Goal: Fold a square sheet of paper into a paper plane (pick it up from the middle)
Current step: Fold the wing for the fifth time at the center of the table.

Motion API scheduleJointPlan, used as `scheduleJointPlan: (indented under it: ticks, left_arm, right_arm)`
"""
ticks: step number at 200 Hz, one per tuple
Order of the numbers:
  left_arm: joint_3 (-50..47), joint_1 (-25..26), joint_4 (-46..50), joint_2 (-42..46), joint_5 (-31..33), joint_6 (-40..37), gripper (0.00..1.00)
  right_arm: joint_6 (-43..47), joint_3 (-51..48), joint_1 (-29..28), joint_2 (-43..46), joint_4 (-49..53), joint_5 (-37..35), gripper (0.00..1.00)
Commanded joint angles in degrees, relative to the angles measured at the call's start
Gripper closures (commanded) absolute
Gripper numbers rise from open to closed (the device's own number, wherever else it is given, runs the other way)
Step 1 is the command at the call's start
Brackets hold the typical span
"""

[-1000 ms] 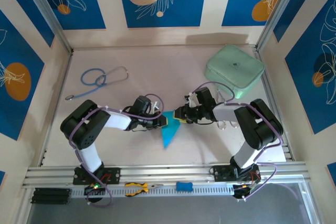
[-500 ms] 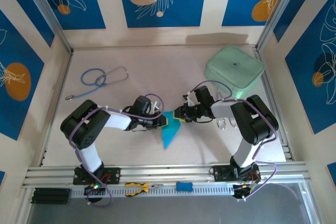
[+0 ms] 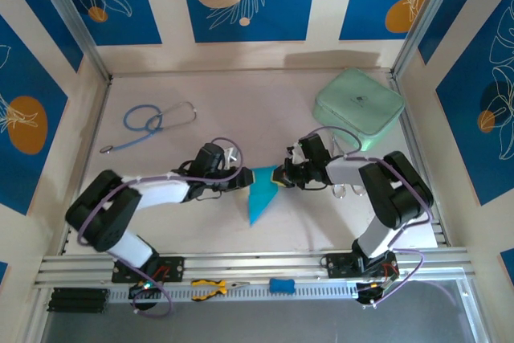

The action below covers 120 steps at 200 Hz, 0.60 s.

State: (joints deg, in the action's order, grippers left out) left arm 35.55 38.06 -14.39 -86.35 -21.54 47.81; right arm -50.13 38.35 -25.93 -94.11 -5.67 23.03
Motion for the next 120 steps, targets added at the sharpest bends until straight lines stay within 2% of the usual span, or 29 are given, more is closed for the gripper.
scheduleJointPlan:
  ticks: [1, 34, 65, 89, 120]
  left_arm:
    - [-2.2, 0.8, 7.3, 6.2, 7.4, -4.5, 0.52]
    - [-4.4, 6.1, 14.9, 13.9, 14.1, -12.5, 0.53]
    - [-4.7, 15.4, 17.0, 17.4, 21.7, -16.5, 0.53]
    - [-1.7, 22.4, 18.0, 13.0, 26.6, -18.4, 0.48]
    - [5.0, 28.2, 20.8, 2.7, 31.7, -18.8, 0.47]
  right_arm:
    - [-7.9, -0.4, -2.0, 3.6, 5.1, -7.1, 0.96]
    - [-14.4, -1.6, -3.5, 5.0, 6.5, -9.8, 0.96]
    - [-17.2, -2.1, -3.8, 5.7, 6.4, -10.4, 0.96]
    - [-17.3, -1.6, -3.9, 6.3, 7.0, -10.4, 0.96]
    - [-17.4, -1.2, -3.8, 6.5, 7.9, -10.6, 0.96]
